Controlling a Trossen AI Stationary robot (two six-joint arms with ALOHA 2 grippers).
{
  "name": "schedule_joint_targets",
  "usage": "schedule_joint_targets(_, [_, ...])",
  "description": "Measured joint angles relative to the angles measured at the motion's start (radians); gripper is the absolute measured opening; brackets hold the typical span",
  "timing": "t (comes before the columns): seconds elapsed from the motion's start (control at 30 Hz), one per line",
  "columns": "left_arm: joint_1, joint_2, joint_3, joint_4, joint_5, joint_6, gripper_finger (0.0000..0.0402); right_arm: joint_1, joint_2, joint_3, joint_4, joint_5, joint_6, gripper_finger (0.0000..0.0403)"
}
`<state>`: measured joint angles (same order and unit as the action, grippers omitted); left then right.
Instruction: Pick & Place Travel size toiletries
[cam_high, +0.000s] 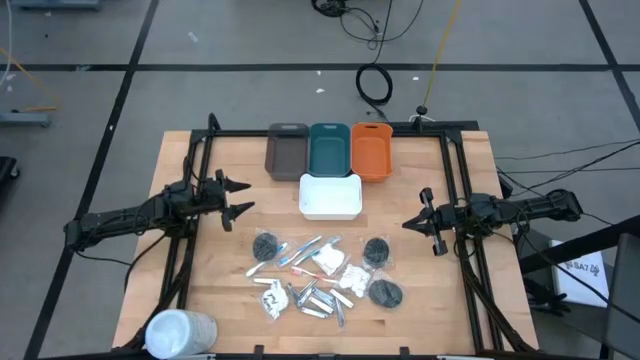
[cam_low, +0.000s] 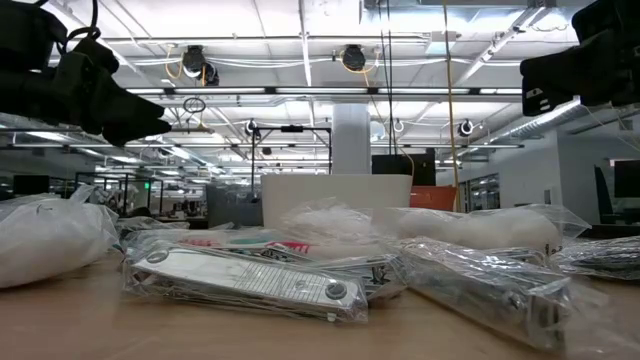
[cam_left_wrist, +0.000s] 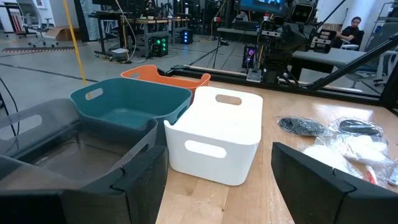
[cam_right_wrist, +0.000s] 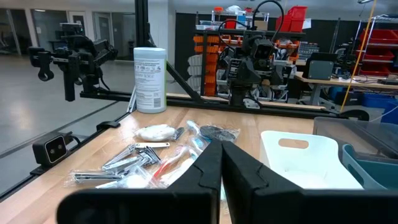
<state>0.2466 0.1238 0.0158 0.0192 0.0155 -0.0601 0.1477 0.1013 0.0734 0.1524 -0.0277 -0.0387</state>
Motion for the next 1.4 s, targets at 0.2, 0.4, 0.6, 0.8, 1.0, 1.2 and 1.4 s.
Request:
schedule_joint_targets(0.2, [0.000, 0.000, 0.000, 0.000, 0.000, 0.000, 0.0274, 0.000, 0.000, 0.000, 0.000, 0.000, 0.000, 0.0004])
schedule_joint_targets(0.4, [0.000, 0.000, 0.000, 0.000, 0.000, 0.000, 0.0274, 0.000, 0.000, 0.000, 0.001, 0.000, 0.000, 0.0004])
schedule_joint_targets(0.6, [0.000, 0.000, 0.000, 0.000, 0.000, 0.000, 0.0274, 0.000, 0.000, 0.000, 0.006, 0.000, 0.110, 0.0004])
schedule_joint_targets(0.8, [0.000, 0.000, 0.000, 0.000, 0.000, 0.000, 0.0274, 0.000, 0.000, 0.000, 0.063, 0.000, 0.192, 0.0004])
schedule_joint_targets(1.0, [0.000, 0.000, 0.000, 0.000, 0.000, 0.000, 0.0273, 0.000, 0.000, 0.000, 0.068, 0.037, 0.184, 0.0004])
schedule_joint_targets(1.2, [0.000, 0.000, 0.000, 0.000, 0.000, 0.000, 0.0274, 0.024, 0.063, 0.000, 0.226, 0.050, 0.168, 0.0004])
schedule_joint_targets(1.4, [0.000, 0.000, 0.000, 0.000, 0.000, 0.000, 0.0274, 0.114, 0.357, 0.027, 0.572, 0.149, 0.125, 0.0018])
